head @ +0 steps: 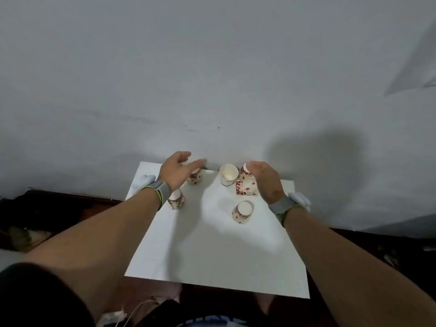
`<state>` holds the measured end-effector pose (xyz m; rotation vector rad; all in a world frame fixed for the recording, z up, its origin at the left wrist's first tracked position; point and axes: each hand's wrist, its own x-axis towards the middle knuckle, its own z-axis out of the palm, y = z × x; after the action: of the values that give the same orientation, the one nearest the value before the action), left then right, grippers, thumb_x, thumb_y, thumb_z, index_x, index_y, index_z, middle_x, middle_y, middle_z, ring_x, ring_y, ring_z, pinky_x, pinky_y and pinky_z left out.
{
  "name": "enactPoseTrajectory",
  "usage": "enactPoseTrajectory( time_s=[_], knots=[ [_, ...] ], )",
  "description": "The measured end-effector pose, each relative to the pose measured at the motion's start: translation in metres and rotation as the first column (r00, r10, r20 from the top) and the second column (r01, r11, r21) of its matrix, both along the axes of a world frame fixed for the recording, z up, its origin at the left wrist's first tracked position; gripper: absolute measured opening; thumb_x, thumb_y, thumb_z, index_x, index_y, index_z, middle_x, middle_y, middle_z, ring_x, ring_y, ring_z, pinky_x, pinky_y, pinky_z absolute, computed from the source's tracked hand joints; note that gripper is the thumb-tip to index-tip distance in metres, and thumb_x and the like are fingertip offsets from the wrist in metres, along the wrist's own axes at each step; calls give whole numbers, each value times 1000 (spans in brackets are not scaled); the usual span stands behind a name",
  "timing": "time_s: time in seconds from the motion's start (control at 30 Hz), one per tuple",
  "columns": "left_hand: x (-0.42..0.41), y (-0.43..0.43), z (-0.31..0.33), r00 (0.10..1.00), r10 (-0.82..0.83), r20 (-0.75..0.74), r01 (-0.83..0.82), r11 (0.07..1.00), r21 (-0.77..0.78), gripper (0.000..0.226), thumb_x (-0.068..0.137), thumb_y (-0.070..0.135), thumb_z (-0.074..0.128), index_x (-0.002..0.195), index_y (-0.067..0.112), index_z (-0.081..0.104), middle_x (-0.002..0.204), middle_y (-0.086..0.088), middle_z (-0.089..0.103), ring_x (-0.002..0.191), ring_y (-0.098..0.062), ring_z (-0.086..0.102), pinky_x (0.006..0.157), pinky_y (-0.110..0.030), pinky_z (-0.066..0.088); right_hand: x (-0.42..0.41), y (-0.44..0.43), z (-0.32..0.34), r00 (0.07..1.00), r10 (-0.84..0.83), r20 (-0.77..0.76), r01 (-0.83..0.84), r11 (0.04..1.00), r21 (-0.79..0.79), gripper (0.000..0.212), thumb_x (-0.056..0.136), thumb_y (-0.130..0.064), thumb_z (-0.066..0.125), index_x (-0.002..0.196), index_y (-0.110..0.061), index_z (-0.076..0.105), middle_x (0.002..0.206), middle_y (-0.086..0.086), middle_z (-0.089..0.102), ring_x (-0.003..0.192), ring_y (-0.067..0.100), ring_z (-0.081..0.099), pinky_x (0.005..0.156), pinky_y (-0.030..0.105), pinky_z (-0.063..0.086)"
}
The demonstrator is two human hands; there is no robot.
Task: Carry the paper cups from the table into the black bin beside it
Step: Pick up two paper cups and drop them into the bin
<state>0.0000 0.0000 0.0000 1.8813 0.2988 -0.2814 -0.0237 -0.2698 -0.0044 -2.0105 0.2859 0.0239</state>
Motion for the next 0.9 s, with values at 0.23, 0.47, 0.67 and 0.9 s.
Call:
enactPoseTrajectory(
  time_s=[0.23,0.47,0.67,0.9],
  knots=[
    [-14,16,-49,987,-41,-157,96,927,363,50,90,40,82,136,29,65,141,-1,65,122,-25,62,101,-31,46,-27,-5,-52,950,63,-306,-140,961,-237,40,86,-43,73,123,-29,66,133,0,61,123,22,58,100,32,43],
    [-37,29,-104,952,-180,-247,289,792,537,60,96,29,72,153,29,51,159,-9,45,137,-36,54,104,-38,49,-59,-13,-107,826,188,-532,-435,813,-388,64,91,-44,64,150,-30,42,152,6,44,136,26,48,110,35,40],
    [-28,30,-107,947,-207,-247,312,780,543,68,100,31,68,163,32,41,164,-11,41,143,-38,48,111,-42,47,-50,-13,-106,852,216,-478,-433,803,-410,69,93,-43,65,154,-31,37,156,6,41,142,25,42,112,30,33],
    [-38,31,-122,947,-183,-263,306,760,573,65,103,27,68,162,36,42,154,-11,51,136,-38,55,103,-41,49,-50,-10,-114,873,181,-453,-397,804,-444,70,91,-39,71,154,-31,40,153,8,44,141,27,43,112,31,34]
  ],
)
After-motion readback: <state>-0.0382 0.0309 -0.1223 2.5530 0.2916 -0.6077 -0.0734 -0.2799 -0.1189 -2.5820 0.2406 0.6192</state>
